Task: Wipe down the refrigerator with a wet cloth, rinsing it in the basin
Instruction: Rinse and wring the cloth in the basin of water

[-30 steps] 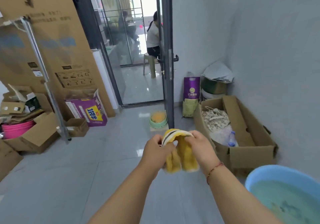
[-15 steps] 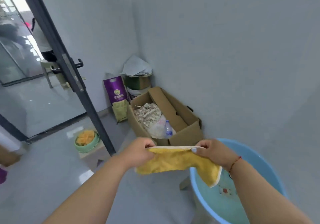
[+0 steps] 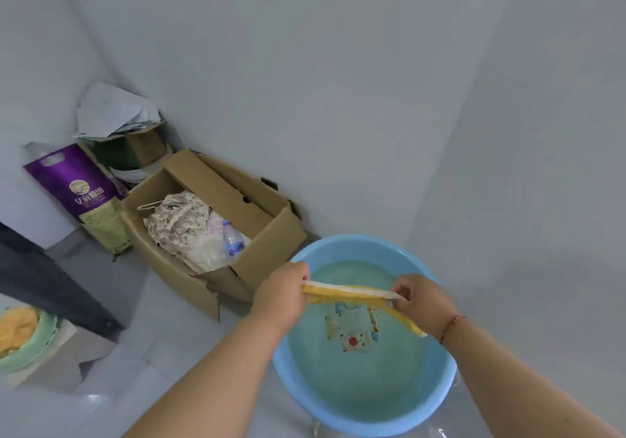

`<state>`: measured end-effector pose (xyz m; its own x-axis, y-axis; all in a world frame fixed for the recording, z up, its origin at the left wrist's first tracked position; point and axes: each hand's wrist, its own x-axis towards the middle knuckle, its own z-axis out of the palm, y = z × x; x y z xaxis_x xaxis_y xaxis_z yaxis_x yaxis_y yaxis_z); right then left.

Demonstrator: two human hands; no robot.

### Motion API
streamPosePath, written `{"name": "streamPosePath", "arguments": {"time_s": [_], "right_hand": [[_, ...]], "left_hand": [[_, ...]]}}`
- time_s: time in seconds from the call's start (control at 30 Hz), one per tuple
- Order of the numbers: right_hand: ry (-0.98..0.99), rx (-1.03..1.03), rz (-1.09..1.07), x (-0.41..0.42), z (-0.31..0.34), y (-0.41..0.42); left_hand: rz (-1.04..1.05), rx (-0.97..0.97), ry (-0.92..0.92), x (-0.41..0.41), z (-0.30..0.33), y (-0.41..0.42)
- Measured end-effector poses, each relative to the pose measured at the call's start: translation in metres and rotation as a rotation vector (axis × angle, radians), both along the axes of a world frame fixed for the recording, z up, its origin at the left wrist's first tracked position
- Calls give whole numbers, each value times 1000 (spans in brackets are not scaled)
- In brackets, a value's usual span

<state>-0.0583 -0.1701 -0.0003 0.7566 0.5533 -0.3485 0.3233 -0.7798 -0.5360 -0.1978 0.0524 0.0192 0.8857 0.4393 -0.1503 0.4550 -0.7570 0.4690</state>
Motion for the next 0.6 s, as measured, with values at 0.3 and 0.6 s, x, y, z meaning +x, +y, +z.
{"name": "streamPosePath", "arguments": {"time_s": [0.3,0.6], "right_hand": [[-51,-472,317,21,-118,-12],[-43,-648,512,37,-185,0]], "left_hand": [[-271,12,658,25,-119,-45],[-150,17,862,49,-190,-56]]}}
